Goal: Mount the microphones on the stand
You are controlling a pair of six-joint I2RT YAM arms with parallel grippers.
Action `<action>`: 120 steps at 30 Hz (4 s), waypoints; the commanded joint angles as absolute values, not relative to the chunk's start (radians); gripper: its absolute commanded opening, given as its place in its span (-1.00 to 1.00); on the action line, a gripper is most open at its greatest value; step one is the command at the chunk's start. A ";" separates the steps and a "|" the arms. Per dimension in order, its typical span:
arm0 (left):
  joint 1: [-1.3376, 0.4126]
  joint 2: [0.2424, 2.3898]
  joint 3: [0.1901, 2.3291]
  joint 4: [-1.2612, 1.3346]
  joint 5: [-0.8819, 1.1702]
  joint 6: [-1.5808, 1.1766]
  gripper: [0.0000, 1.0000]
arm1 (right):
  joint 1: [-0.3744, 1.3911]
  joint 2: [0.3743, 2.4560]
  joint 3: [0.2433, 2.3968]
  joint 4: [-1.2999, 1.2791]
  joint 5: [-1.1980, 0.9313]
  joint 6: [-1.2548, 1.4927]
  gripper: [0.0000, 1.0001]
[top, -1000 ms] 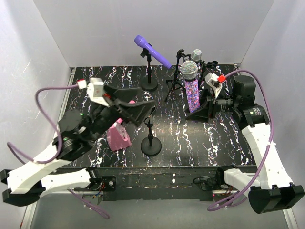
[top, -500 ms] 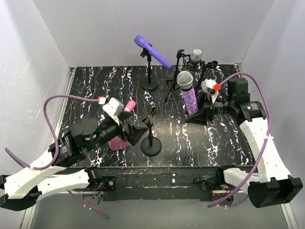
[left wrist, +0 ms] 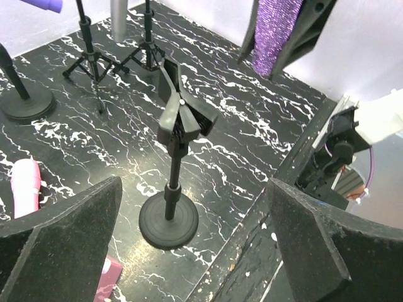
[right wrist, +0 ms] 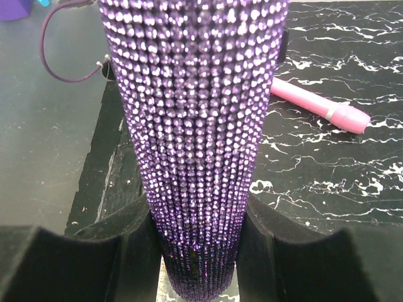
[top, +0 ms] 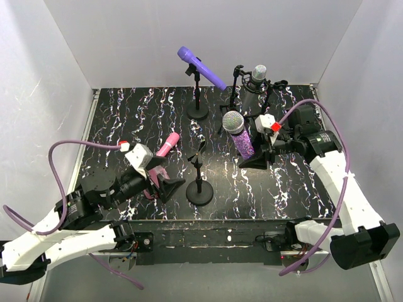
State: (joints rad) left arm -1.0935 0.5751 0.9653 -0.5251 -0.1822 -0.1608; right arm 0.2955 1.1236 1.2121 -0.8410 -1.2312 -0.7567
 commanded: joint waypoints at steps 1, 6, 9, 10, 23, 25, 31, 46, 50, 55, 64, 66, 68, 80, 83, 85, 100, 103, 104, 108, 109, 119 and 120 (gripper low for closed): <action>-1.097 0.549 0.922 -0.526 -0.092 -0.095 0.96 | 0.337 1.149 1.219 -0.862 -1.270 -0.850 -0.97; -1.095 0.538 0.881 -0.509 -0.014 -0.032 0.96 | 0.383 1.180 1.233 -0.877 -1.246 -0.887 -0.97; -1.097 0.540 0.859 -0.505 0.038 -0.008 0.96 | 0.399 1.184 1.232 -0.890 -1.253 -0.923 -0.97; -1.095 0.538 0.850 -0.502 0.049 -0.005 0.96 | 0.400 1.184 1.229 -0.894 -1.253 -0.937 -0.97; -1.095 0.567 0.732 -0.324 0.114 0.185 0.96 | 0.477 1.273 1.239 -0.772 -1.298 -0.899 -0.97; -1.095 0.594 0.742 -0.296 0.069 0.213 0.96 | 0.483 1.293 1.244 -0.730 -1.286 -0.865 -0.97; -1.095 0.604 0.743 -0.204 -0.181 0.187 0.96 | 0.489 1.331 1.275 -0.654 -1.249 -0.808 -0.97; -1.098 0.790 0.833 -0.077 -0.302 0.008 0.96 | 0.477 1.315 1.240 -0.557 -1.209 -0.689 -0.97; -1.100 0.828 0.857 -0.097 -0.380 -0.024 0.96 | 0.462 1.304 1.232 -0.537 -1.223 -0.664 -0.97; -1.103 0.853 0.868 -0.097 -0.405 -0.040 0.96 | 0.451 1.295 1.221 -0.526 -1.233 -0.647 -0.97; -1.104 0.877 0.905 -0.158 -0.350 0.041 0.42 | 0.446 1.285 1.200 -0.520 -1.243 -0.653 -0.97; -1.106 0.874 0.923 -0.202 -0.331 0.066 0.02 | 0.446 1.290 1.198 -0.519 -1.241 -0.663 -0.97; -1.104 0.865 0.936 -0.247 -0.310 0.092 -0.17 | 0.445 1.296 1.201 -0.520 -1.241 -0.669 -0.97; -1.103 0.812 0.927 -0.321 -0.163 0.161 -0.60 | 0.477 1.417 1.299 -0.520 -1.235 -0.771 -0.97; -1.103 0.792 0.911 -0.311 -0.149 0.163 -0.63 | 0.494 1.457 1.333 -0.506 -1.235 -0.807 -0.97; -1.103 0.781 0.899 -0.307 -0.146 0.158 -0.65 | 0.511 1.485 1.360 -0.535 -1.242 -0.860 -0.97; -1.101 0.696 0.810 -0.249 -0.149 0.058 -0.65 | 0.653 1.595 1.419 -0.770 -1.268 -1.241 -0.97; -1.101 0.689 0.792 -0.233 -0.141 0.041 -0.53 | 0.669 1.594 1.416 -0.781 -1.263 -1.256 -0.97; -1.101 0.687 0.790 -0.229 -0.146 0.034 -0.40 | 0.673 1.595 1.416 -0.778 -1.259 -1.247 -0.97; -1.101 0.693 0.804 -0.253 -0.159 0.032 -0.07 | 0.676 1.598 1.414 -0.732 -1.249 -1.174 -0.97; -1.101 0.698 0.811 -0.268 -0.170 0.034 0.00 | 0.676 1.598 1.410 -0.718 -1.241 -1.155 -0.97; -1.101 0.742 0.845 -0.371 -0.183 0.058 -0.51 | 0.676 1.586 1.374 -0.669 -1.201 -1.097 -0.97; -1.101 0.744 0.845 -0.373 -0.178 0.063 -0.59 | 0.676 1.586 1.373 -0.669 -1.204 -1.097 -0.97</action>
State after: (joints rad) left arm -1.1057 0.7338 0.8242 -0.3092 -0.1703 0.0437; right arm 0.6678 1.5993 1.3762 -0.6960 -1.1755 -1.1042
